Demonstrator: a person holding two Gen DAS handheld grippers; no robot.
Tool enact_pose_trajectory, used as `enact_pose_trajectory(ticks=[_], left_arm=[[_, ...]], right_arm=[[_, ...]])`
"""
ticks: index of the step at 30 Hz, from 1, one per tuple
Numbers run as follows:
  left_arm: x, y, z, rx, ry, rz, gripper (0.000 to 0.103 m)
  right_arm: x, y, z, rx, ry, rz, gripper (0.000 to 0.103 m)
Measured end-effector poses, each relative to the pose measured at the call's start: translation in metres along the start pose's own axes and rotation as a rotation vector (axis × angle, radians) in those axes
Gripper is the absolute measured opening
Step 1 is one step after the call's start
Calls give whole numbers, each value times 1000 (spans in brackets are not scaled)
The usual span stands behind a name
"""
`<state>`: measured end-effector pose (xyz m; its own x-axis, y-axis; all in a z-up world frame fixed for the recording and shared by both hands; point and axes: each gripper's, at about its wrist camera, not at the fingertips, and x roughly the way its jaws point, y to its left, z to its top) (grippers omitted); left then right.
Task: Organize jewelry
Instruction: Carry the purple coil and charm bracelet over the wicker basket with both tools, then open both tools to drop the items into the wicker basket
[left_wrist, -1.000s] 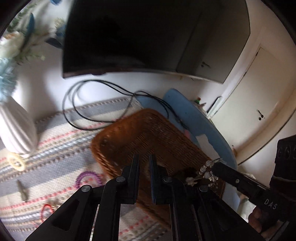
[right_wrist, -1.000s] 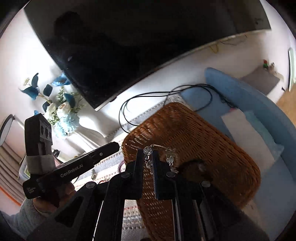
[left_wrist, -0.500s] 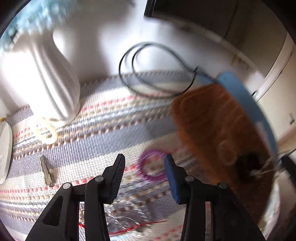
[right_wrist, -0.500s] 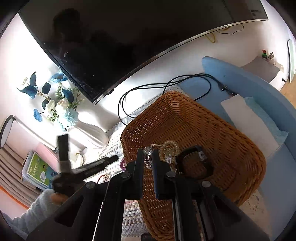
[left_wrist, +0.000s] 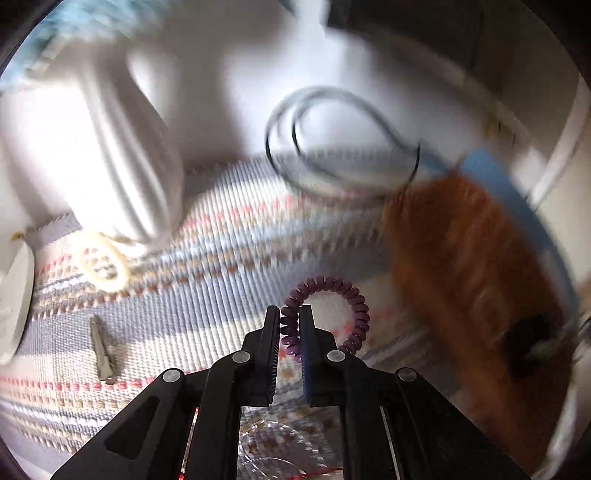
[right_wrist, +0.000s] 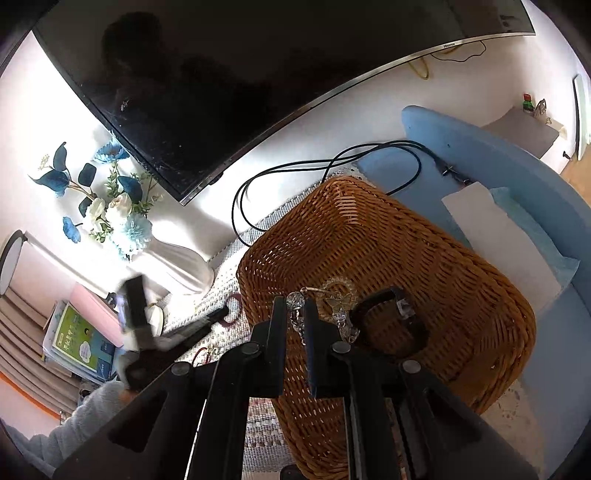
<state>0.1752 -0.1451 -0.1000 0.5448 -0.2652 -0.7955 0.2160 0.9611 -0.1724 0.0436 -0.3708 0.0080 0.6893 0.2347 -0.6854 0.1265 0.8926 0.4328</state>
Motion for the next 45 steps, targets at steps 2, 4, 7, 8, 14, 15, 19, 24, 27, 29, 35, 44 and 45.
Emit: enact_pose_trajectory(ticks=[2,4,7,8,14,15,19,24,27,29,35,44,45], left_arm=[[-21,5,15,-46,-71,-55,10],[-39,3,34,-77,-137,-137,10],[-60,-18,53,-52,-202,-253,10],[-61,-29,57,-37,-200,-287,10],[-27,-99,37,160,-59,-290,10],[-22,-106,34,169,-41,-304,10],[-3,-132,21,225,22,-270,10],[11,-145,11,267,67,-235,10],[13,-148,9,278,72,-224,10],[14,-150,7,280,74,-221,10],[17,-144,9,264,79,-217,10],[17,-139,11,246,83,-216,10],[17,-139,11,245,84,-216,10]], right_arm=[[1,0,0,2,4,6,11],[3,1,-1,-1,10,11,11],[6,1,-2,-1,21,16,11],[7,1,-2,0,23,17,11],[13,0,-5,3,41,10,11],[15,-1,-6,6,46,6,11],[21,-3,-11,6,71,-15,11],[28,-4,-16,-2,89,-19,11],[32,-5,-17,2,99,-21,11],[34,-7,-18,3,105,-22,11],[38,-6,-18,0,111,-27,11],[41,-5,-20,-4,118,-41,11],[41,-5,-20,-4,117,-42,11]])
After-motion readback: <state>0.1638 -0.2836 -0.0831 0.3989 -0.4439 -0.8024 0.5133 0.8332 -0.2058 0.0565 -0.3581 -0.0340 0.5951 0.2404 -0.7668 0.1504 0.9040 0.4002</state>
